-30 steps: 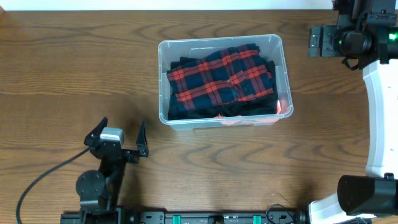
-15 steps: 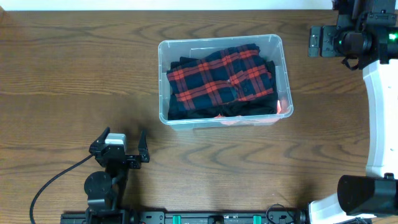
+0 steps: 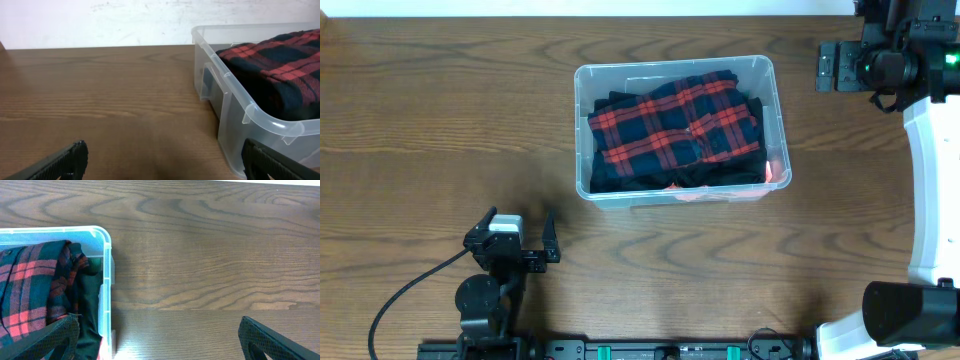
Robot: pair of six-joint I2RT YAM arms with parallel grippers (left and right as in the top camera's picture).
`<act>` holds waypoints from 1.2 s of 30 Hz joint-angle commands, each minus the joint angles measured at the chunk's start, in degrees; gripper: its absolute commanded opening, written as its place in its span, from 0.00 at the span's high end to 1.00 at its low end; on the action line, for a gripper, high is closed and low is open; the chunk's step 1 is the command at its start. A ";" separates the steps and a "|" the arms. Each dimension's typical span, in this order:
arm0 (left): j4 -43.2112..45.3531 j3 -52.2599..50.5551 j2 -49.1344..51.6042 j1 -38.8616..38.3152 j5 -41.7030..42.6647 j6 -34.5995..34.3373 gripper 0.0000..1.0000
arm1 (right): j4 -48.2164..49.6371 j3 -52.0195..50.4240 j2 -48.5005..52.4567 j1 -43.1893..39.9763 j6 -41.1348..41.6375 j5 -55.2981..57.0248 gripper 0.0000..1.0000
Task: Pack container
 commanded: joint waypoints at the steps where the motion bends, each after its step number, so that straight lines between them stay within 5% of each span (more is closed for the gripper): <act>1: -1.53 -0.98 -0.39 -0.17 -0.24 -0.28 0.02 | 0.00 -0.04 0.15 -0.57 -0.26 0.22 0.01; 23: -1.53 -0.98 -0.39 -0.17 -0.24 -0.28 0.02 | -0.24 -0.04 -1.42 -0.24 -0.26 0.22 0.01; 31: -1.53 -0.98 -0.39 -0.17 -0.24 -0.28 0.02 | -0.48 -3.65 -15.69 2.32 -0.20 2.05 0.01; 36: -1.53 -0.98 -0.39 -0.17 -0.24 -0.28 0.02 | 4.44 -16.83 -31.12 2.56 0.07 -2.40 0.01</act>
